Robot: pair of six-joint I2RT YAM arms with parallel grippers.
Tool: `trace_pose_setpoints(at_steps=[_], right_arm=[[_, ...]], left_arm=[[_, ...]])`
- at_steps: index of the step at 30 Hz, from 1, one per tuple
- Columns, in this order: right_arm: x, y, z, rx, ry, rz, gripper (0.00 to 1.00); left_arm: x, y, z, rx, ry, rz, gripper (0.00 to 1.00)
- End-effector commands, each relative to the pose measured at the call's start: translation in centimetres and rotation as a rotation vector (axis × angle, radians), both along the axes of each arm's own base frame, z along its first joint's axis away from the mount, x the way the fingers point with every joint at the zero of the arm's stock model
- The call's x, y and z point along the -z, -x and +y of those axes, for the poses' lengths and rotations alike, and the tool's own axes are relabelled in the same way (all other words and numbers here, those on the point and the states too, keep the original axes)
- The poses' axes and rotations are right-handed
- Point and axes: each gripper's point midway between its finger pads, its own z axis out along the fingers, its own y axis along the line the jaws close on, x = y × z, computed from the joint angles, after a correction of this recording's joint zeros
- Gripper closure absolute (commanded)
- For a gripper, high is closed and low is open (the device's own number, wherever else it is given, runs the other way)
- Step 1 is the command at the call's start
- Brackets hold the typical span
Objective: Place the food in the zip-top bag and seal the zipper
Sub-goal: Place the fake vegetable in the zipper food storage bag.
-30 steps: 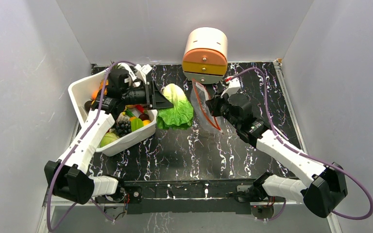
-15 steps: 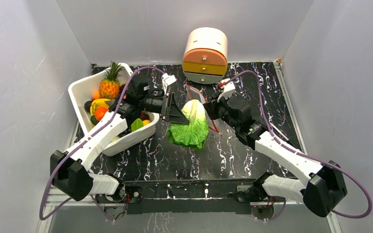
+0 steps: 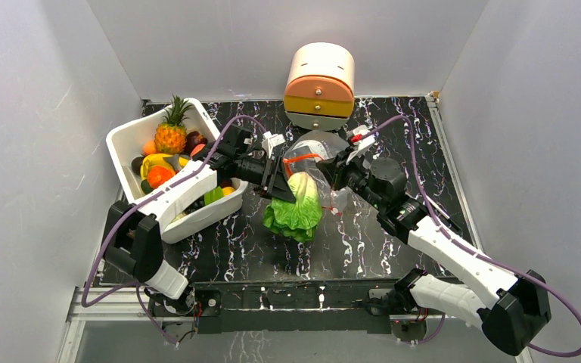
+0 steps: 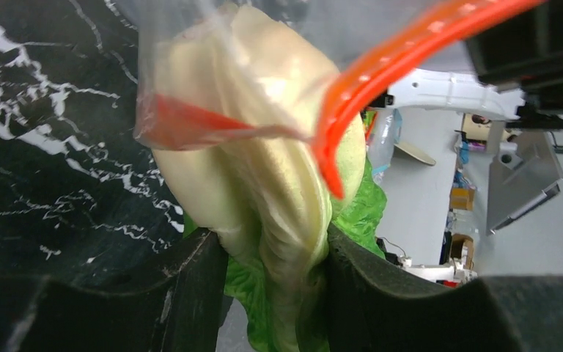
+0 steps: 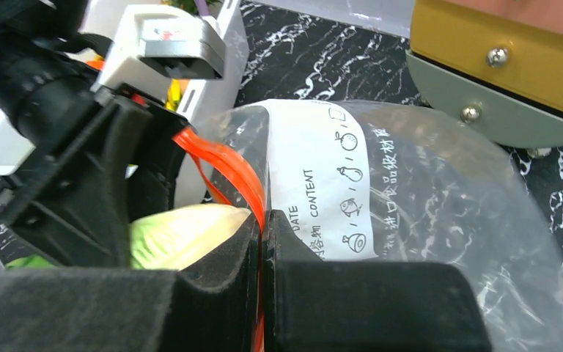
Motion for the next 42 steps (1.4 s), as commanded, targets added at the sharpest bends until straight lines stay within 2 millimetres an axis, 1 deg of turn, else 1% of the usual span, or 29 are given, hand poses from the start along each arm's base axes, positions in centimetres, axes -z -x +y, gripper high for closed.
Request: trace_pose_setpoints(at_steps=[1,4,7,9,12,16,19,21,24,25,29,32,34,36,39,41,42], right_arm=[[-3.3,0.7,0.6,-0.054,-0.047,-0.119,1.00],[-3.4,1.2,1.0,-0.093,-0.050,-0.122,1.00],[-3.3,1.8,1.7,-0.144,-0.061,-0.123,1.00],[-2.7,1.8,1.7,-0.145,-0.055,-0.113,1.00],[-2.2,0.9,1.1,-0.086,-0.042,-0.098,1.00],[-1.6,0.2,0.9,-0.050,-0.036,-0.081,1.00],[-0.9,-0.2,1.2,-0.049,-0.019,-0.053,1.00],[-0.8,-0.1,1.2,-0.053,-0.024,-0.053,1.00],[-0.9,-0.1,1.2,-0.052,-0.030,-0.063,1.00],[-0.7,-0.1,1.2,-0.053,-0.025,-0.057,1.00],[-0.8,0.7,1.2,-0.080,-0.030,-0.067,1.00],[-0.2,1.1,1.2,-0.096,-0.023,-0.077,1.00],[1.0,0.7,0.6,-0.063,0.007,-0.062,1.00],[1.5,0.6,0.2,-0.040,0.024,-0.051,1.00],[1.5,0.5,-0.2,-0.021,0.019,-0.052,1.00],[1.3,0.5,-0.1,-0.023,0.012,-0.053,1.00],[1.2,0.5,0.0,-0.026,0.008,-0.050,1.00]], left_arm=[[-0.1,-0.1,0.7,-0.003,-0.072,-0.019,0.58],[0.5,-0.4,0.9,-0.016,-0.107,-0.020,0.59],[0.3,-0.5,0.9,-0.019,-0.113,-0.031,0.59],[-0.2,-0.5,0.9,-0.013,-0.098,-0.048,0.59],[-1.5,0.2,0.8,0.014,-0.047,-0.093,0.58],[-2.6,1.3,0.5,0.055,-0.006,-0.162,0.56],[-2.6,2.1,-0.1,0.088,0.009,-0.176,0.56],[-2.3,2.5,-0.4,0.104,0.007,-0.169,0.56],[-2.6,3.1,-0.7,0.132,0.030,-0.166,0.56],[-2.8,3.2,-0.7,0.135,0.038,-0.176,0.56],[-2.7,2.1,-0.8,0.095,0.013,-0.216,0.58],[-3.6,2.4,-1.2,0.122,0.059,-0.197,0.58],[-4.8,2.9,-1.5,0.142,0.114,-0.198,0.58],[-5.8,3.5,-1.3,0.156,0.139,-0.214,0.57],[-6.9,4.2,-0.9,0.166,0.164,-0.251,0.55],[-7.1,4.4,-0.9,0.177,0.181,-0.247,0.54],[-7.7,4.8,-0.9,0.179,0.199,-0.260,0.54]])
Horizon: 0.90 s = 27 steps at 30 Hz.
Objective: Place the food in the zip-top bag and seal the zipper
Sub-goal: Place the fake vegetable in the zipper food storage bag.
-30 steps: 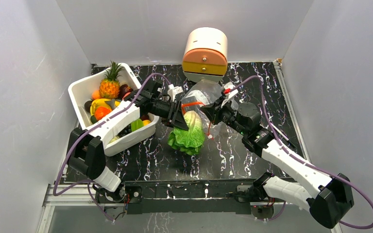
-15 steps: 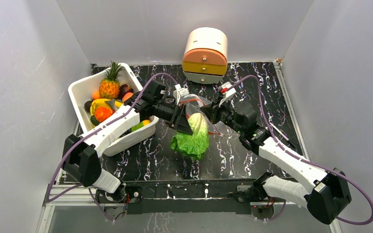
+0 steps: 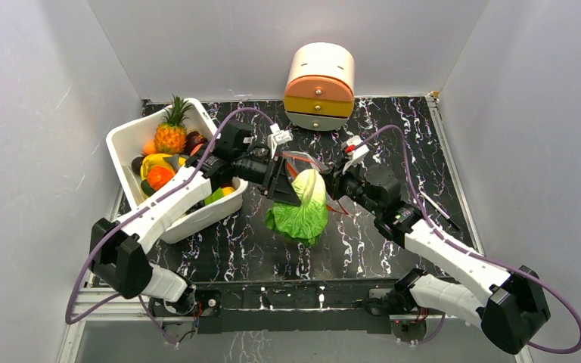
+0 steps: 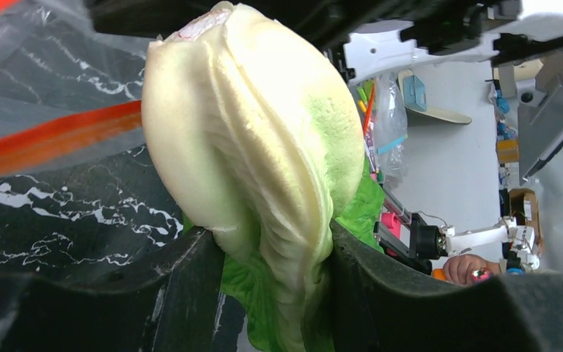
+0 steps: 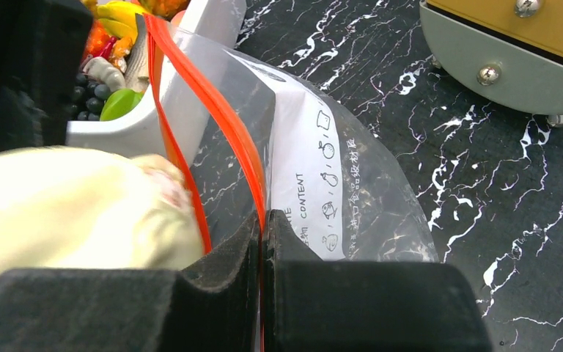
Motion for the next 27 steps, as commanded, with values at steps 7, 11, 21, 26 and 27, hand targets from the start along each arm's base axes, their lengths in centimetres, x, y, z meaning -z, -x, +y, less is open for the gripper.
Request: trace_pose_setpoints(at_steps=[7,11,21,26,27], right_arm=[[-4.4,0.8,0.6,-0.045,-0.094,-0.104,1.00],[-5.4,1.8,0.7,-0.093,-0.091,-0.138,1.00],[-3.5,4.1,0.9,-0.189,-0.062,-0.126,1.00],[-3.5,3.9,0.1,-0.144,-0.057,-0.123,1.00],[-3.8,3.7,0.0,-0.132,-0.062,-0.126,1.00]], left_arm=[[-1.6,0.9,-0.2,0.061,0.083,-0.029,0.55],[1.5,-0.7,-0.1,0.004,-0.037,-0.029,0.56],[5.2,-1.9,0.0,-0.052,-0.157,0.056,0.58],[5.7,-2.1,0.0,-0.062,-0.177,0.069,0.60],[5.7,-2.2,0.0,-0.066,-0.179,0.069,0.61]])
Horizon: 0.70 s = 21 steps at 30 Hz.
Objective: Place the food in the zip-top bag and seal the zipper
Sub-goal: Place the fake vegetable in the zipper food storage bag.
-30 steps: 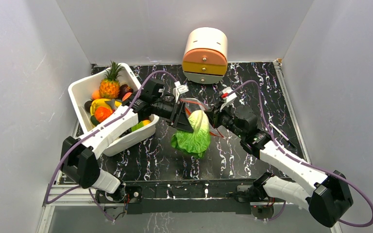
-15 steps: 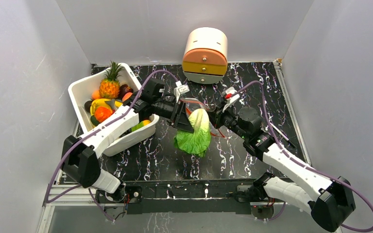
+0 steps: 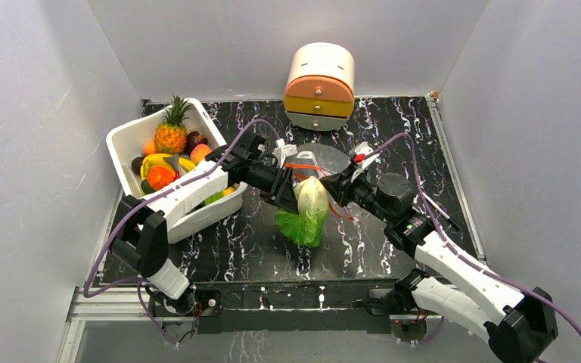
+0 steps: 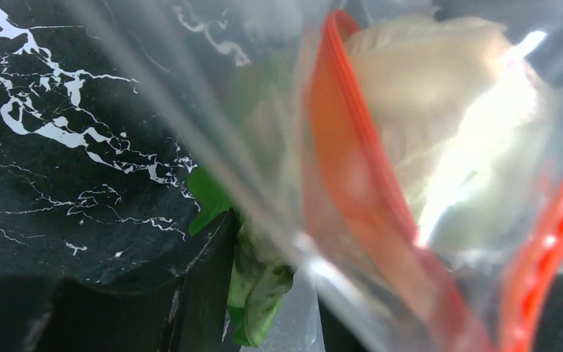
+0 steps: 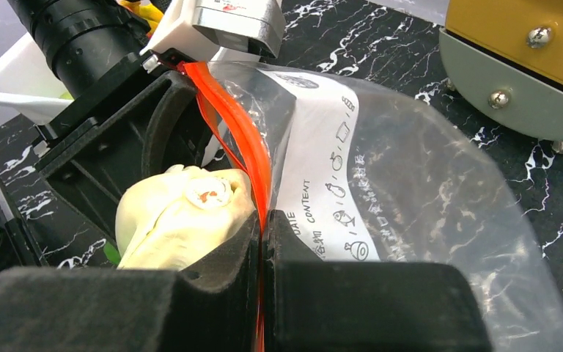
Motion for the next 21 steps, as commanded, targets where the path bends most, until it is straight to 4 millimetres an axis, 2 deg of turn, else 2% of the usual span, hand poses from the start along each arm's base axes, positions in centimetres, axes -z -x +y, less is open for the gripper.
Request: trace_pose_setpoints(at_steps=[1,7,13,17,21], right_arm=[[-2.1,0.7,0.3,-0.028,-0.041,-0.043,1.00],[-0.3,-0.9,-0.9,0.081,0.028,0.012,1.00],[-1.4,0.7,0.3,-0.033,-0.004,-0.043,1.00],[-1.3,0.0,-1.0,0.048,0.023,-0.049,1.00],[-1.4,-0.3,-1.6,0.078,0.048,-0.052,1.00]], left_arm=[[-1.1,-0.8,-0.4,-0.020,0.016,-0.040,0.62],[-1.3,-1.3,-0.6,-0.064,-0.009,0.010,0.64],[-0.4,-2.6,-0.8,-0.134,-0.110,0.087,0.66],[1.0,-2.7,0.1,-0.165,-0.199,0.115,0.68],[1.7,-2.8,0.4,-0.177,-0.229,0.125,0.69]])
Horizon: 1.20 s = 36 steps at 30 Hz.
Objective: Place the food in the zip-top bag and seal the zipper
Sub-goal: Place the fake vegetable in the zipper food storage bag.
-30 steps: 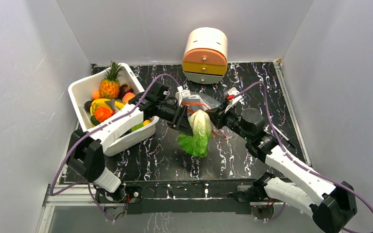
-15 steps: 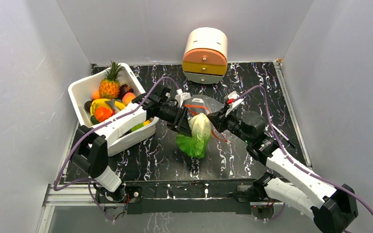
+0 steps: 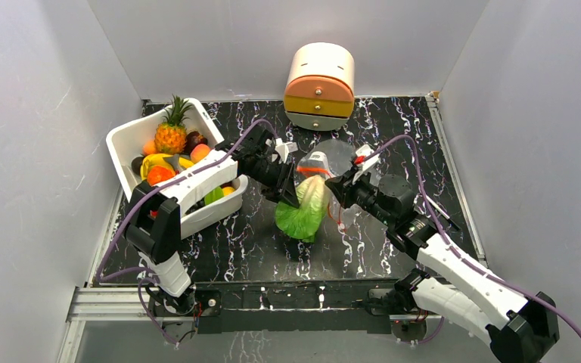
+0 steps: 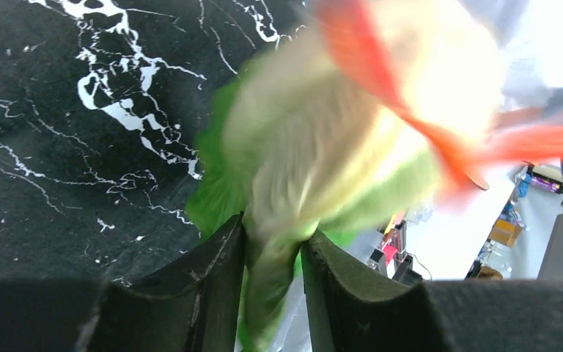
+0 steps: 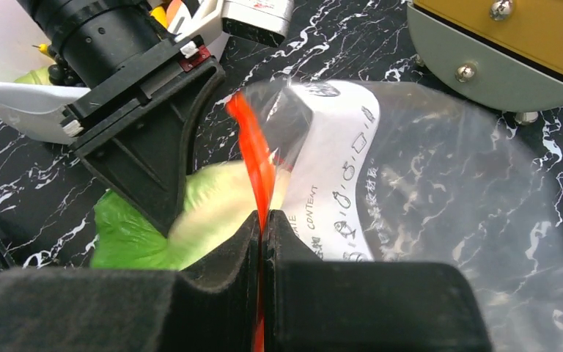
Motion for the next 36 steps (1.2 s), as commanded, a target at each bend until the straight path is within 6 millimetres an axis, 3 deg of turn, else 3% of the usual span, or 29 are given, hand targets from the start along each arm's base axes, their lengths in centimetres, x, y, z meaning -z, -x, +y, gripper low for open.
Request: trace_pose_setpoints(at_steps=[1,6,11,15,25,33,36], right_arm=[[-2.7,-0.2,-0.1,0.013,-0.007,-0.063,1.00],[-2.5,-0.1,0.4,-0.027,0.052,-0.028,1.00],[-1.5,0.8,1.5,-0.089,0.016,0.006,1.00],[-1.0,0.5,1.0,-0.036,-0.017,0.034,1.00],[0.5,-1.4,-0.6,0.137,-0.019,0.121,1.00],[-0.4,-1.3,0.3,0.123,-0.083,0.171,1.00],[-1.7,-0.3,1.8,0.029,-0.132,0.174,1.00]], left_arm=[[-0.6,-0.3,0.3,-0.044,-0.034,0.014,0.70],[-1.2,-0.3,-0.3,-0.046,0.007,0.017,0.72],[-3.5,-0.2,-1.7,-0.034,0.147,0.006,0.74],[-5.1,0.1,-2.3,-0.036,0.233,0.002,0.77],[-6.5,1.2,-1.9,-0.003,0.284,-0.048,0.83],[-6.4,1.5,-1.6,0.037,0.335,-0.166,0.98],[-5.7,1.3,-1.8,0.042,0.349,-0.165,1.00]])
